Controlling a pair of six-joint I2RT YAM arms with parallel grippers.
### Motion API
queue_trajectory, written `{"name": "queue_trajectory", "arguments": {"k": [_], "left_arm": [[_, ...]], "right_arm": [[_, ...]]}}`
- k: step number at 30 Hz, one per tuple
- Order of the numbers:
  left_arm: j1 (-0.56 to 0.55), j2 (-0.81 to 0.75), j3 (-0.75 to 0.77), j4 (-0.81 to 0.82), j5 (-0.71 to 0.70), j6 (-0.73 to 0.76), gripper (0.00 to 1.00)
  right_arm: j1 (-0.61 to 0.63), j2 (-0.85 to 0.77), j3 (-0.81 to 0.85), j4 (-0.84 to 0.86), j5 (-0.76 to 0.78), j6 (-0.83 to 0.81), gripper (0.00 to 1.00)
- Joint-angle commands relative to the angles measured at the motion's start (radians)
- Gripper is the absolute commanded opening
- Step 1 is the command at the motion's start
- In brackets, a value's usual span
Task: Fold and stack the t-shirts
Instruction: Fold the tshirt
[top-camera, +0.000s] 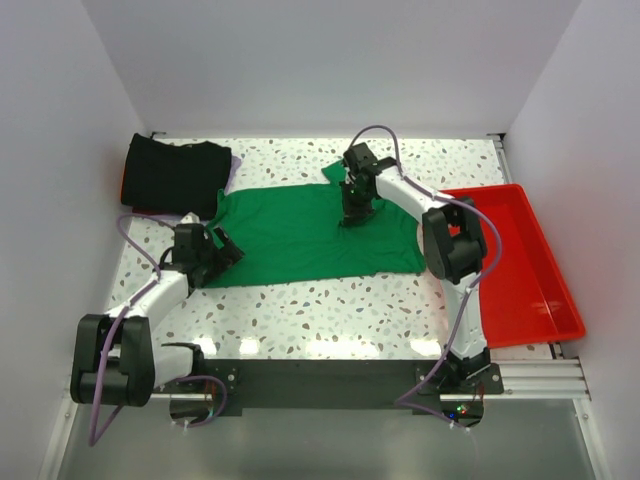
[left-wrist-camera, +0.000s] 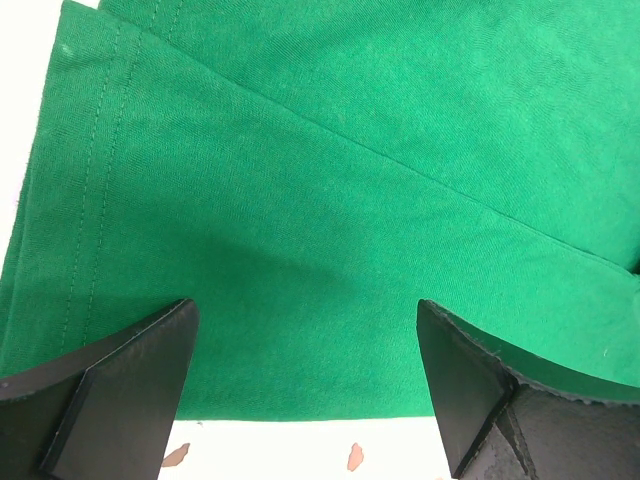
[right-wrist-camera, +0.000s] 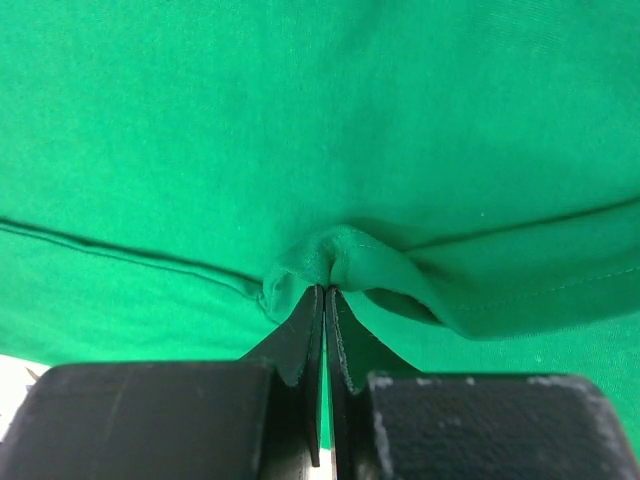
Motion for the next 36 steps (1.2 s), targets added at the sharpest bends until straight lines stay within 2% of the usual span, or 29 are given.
{"name": "queue_trajectory", "arguments": {"k": [1, 5, 9, 13, 14, 17, 21, 25, 29, 36], "left_arm": [[-0.001, -0.019, -0.015, -0.046, -0.002, 0.014, 0.96], [-0.001, -0.020, -0.020, -0.049, -0.001, 0.016, 0.96], [-0.001, -0.025, -0.026, -0.049, 0.001, 0.016, 0.96], [-0.001, -0.026, -0.023, -0.049, -0.002, 0.019, 0.96], [-0.001, -0.028, -0.023, -0.050, -0.002, 0.022, 0.96], [-0.001, -0.026, -0.012, -0.062, -0.013, 0.031, 0.96], [-0.001, -0.051, 0.026, -0.092, -0.039, 0.039, 0.96], [-0.001, -0.085, 0.063, -0.099, -0.054, 0.045, 0.96], [-0.002, -0.054, 0.084, -0.075, -0.039, 0.047, 0.96], [-0.016, 0.021, 0.052, 0.000, 0.007, 0.010, 0.95]], "right_arm": [[0.010, 0.016, 0.072, -0.030, -0.003, -0.020, 0.02], [0.017, 0.036, 0.104, -0.031, -0.013, -0.020, 0.04], [0.023, 0.030, 0.113, -0.025, -0.039, -0.009, 0.15], [0.023, 0.009, 0.121, -0.002, -0.107, 0.003, 0.34], [0.023, 0.004, 0.128, -0.002, -0.119, 0.003, 0.42], [0.023, -0.031, 0.132, -0.014, -0.147, 0.004, 0.57], [0.022, -0.125, 0.064, -0.030, -0.103, -0.011, 0.66], [0.003, -0.259, -0.080, -0.028, -0.061, -0.019, 0.68], [-0.046, -0.347, -0.277, 0.022, -0.053, 0.006, 0.68], [-0.132, -0.428, -0.436, 0.045, -0.049, 0.004, 0.68]]}}
